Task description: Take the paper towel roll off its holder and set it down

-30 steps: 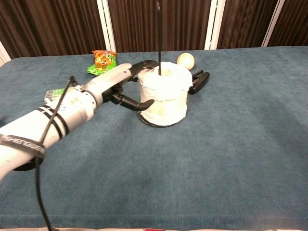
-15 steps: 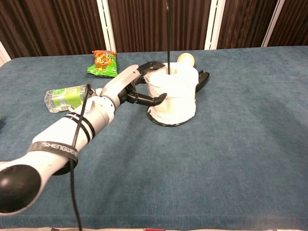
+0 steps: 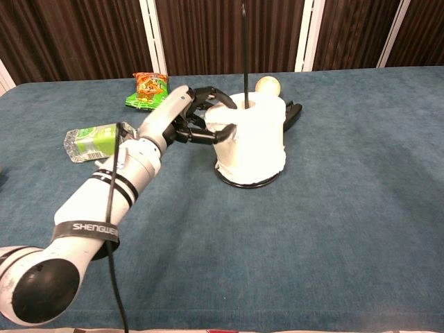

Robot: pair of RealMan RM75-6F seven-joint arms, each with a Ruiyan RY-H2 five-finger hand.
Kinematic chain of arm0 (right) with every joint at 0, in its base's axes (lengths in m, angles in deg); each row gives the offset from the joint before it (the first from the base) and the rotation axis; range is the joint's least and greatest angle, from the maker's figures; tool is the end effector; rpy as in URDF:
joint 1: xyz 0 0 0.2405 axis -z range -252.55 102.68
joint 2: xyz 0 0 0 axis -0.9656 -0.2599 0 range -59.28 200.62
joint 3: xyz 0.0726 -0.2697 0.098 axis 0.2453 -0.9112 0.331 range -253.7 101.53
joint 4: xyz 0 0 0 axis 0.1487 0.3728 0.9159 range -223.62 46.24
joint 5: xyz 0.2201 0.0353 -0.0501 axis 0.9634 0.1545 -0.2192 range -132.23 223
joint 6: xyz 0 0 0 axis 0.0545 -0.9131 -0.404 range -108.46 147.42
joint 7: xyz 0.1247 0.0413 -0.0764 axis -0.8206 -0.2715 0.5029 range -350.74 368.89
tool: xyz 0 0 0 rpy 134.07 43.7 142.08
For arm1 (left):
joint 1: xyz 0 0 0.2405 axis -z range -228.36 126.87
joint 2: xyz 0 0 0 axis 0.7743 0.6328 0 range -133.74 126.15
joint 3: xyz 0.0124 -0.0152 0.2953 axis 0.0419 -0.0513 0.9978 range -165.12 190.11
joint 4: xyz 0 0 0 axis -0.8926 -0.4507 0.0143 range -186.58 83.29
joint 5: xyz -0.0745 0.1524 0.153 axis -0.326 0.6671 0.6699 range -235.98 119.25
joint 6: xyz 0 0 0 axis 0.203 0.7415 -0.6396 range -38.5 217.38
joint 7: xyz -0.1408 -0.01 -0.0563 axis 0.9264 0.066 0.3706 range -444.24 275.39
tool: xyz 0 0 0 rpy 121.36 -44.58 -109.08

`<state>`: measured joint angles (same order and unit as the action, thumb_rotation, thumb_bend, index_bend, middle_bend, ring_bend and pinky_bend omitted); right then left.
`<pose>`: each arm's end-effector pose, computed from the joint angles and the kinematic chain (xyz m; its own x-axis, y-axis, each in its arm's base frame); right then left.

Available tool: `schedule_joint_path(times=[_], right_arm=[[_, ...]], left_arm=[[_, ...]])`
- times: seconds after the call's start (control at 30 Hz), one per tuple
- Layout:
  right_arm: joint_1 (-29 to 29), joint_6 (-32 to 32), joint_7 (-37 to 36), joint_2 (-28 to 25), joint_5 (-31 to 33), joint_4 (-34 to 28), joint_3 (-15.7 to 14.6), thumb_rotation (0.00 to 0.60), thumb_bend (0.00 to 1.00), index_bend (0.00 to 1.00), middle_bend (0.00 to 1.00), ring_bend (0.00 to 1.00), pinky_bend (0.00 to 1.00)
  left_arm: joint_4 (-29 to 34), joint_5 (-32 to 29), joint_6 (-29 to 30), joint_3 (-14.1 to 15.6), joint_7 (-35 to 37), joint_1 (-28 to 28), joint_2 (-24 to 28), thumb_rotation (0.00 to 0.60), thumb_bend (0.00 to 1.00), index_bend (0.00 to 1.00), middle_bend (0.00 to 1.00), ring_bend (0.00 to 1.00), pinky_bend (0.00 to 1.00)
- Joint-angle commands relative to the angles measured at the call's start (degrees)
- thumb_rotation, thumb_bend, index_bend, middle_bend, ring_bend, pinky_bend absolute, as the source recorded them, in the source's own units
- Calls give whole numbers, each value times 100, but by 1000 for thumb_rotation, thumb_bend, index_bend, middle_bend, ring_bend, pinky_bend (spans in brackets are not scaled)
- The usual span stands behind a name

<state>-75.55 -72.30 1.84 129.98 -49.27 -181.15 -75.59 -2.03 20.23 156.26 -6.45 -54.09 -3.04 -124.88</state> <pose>-0.3472 -0.1570 0.1897 0.3557 0.0328 0.9340 -0.9291 -0.0957 0.3572 -0.0953 0.3944 -0.1448 -0.3647 0.2612 0.8937 0.8382 -0.3259 0.4373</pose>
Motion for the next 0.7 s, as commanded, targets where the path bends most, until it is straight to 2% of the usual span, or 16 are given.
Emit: schedule_joint_path(times=[0.03, 0.13, 0.33, 0.47, 0.7], right_arm=[[-9, 21, 36, 16, -7, 7, -5, 600, 123, 0, 0, 0, 215], [-20, 58, 72, 24, -23, 7, -25, 600, 124, 0, 0, 0, 215], [-10, 29, 133, 69, -49, 26, -30, 600, 124, 0, 0, 0, 215], [-15, 38, 159, 89, -38, 38, -24, 600, 124, 0, 0, 0, 215], [-41, 120, 196, 79, -1, 4, -30, 600, 124, 0, 0, 0, 215]], left_arm=[[348, 194, 298, 10, -85, -75, 322, 600, 372, 626, 549, 410, 429], [983, 376, 558, -1, -309, -166, 815, 600, 373, 626, 547, 410, 429], [2691, 779, 1033, -115, -1043, -386, 2074, 600, 372, 624, 544, 408, 429], [3830, 921, 1213, -367, -1668, -498, 2940, 600, 371, 624, 546, 404, 435], [5199, 842, 1180, -702, -2798, -687, 4154, 600, 369, 624, 554, 401, 440]])
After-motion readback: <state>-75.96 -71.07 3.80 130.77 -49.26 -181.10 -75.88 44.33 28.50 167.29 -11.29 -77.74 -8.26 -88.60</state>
